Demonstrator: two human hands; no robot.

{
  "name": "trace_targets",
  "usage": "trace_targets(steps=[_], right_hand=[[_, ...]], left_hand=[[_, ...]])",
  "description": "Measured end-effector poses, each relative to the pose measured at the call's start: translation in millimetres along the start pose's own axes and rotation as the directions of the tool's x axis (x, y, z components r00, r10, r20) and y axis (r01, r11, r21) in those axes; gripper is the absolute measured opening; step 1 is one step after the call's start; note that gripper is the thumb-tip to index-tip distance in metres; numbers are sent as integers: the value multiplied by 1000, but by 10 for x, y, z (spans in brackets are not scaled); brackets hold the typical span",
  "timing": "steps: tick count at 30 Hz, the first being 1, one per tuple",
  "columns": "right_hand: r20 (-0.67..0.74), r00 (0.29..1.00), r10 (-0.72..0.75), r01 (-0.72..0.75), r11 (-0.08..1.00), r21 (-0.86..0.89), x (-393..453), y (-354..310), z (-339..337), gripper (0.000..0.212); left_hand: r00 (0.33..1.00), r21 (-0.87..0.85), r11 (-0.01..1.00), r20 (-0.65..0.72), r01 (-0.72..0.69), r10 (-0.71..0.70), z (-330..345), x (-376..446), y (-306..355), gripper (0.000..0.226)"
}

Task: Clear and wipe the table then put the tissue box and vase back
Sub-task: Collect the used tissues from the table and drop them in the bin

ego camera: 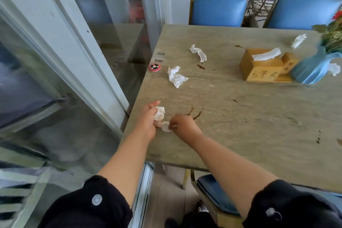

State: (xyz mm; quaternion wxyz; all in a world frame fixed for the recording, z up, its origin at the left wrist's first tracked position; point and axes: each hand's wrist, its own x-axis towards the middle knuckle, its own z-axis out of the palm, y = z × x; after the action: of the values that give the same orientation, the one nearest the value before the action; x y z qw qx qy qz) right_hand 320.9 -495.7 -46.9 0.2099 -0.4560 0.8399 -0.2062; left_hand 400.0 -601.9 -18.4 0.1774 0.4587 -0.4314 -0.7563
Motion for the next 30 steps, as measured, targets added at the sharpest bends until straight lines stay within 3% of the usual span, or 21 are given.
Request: trace_targets(steps=[2, 4, 8, 10, 14, 17, 21, 23, 27, 30], right_hand=[[-206, 966, 158, -96, 955, 280, 28, 23, -168, 22], [-313, 902, 297, -120, 870, 479, 82, 2, -368, 18], [-211, 893, 397, -81, 604, 793, 247, -102, -680, 11], [-196, 897, 395, -82, 586, 806, 365, -104, -742, 9], [-264, 888, 377, -150, 779, 609, 668, -22, -790, 8], [-259, 908, 330, -145, 827, 543, 861, 32, -837, 9], [-291, 894, 340, -158, 848, 507, 1186, 182, -871, 18], [-308, 890, 337, -197, 891, 408, 1387, 321, -861, 28], [-125, 974, 190, -184, 981, 58, 1803, 531, -797, 61], [45, 998, 41, -27, 962, -272, 2087, 625, -695, 63]], left_hand=[[1000, 9, 1000, 0, 0, 0, 62, 83, 5, 31], [1000, 27, 1000, 8, 16, -16, 141, 173, 15, 31], [992, -33, 999, 123, 36, -31, 362, 287, 54, 30], [986, -125, 989, 154, 80, -61, 485, 355, 119, 24], [966, -300, 937, 232, 179, -110, 671, 605, 304, 28], [958, -181, 977, 282, 112, -57, 704, 819, 374, 35], [984, -66, 998, 176, 14, -2, 712, 1148, 489, 36], [985, -50, 999, 171, -4, 13, 710, 1312, 578, 36], [984, -65, 998, 180, 6, 6, 791, 1563, 747, 32], [985, -102, 995, 172, 14, 4, 866, 1753, 831, 28]])
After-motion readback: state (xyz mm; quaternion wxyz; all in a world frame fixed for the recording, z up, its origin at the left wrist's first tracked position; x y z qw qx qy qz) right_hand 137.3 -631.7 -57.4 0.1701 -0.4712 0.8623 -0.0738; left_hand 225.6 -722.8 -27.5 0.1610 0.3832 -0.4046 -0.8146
